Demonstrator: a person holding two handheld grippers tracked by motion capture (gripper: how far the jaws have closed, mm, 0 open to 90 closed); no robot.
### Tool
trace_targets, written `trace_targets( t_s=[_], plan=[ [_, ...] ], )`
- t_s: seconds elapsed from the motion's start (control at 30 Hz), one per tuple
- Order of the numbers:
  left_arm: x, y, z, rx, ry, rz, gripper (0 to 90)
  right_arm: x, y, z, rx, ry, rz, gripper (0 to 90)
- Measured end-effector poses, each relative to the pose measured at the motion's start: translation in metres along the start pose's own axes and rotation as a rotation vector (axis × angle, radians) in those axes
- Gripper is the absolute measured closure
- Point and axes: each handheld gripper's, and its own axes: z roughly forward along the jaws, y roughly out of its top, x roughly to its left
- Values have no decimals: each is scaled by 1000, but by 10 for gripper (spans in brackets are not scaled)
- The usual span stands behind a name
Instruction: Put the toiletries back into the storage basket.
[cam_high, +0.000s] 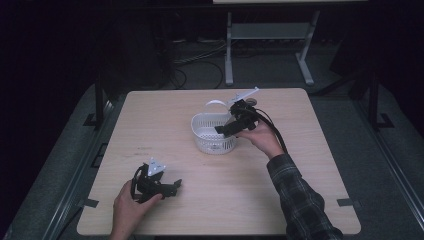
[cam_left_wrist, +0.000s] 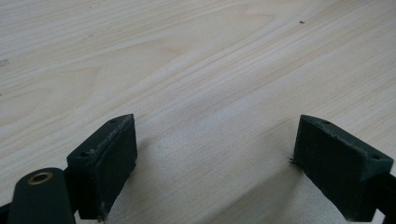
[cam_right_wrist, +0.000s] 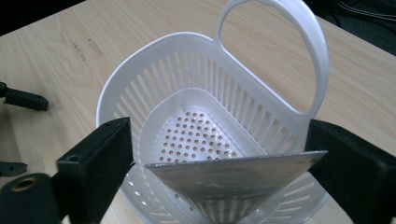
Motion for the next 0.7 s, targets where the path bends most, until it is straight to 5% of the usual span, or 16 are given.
trace_targets(
  t_s=[0.7],
  plan=[
    [0,0,0,-1,0,-2,125,-7,-16,-38,-39,-26,17,81]
  ],
)
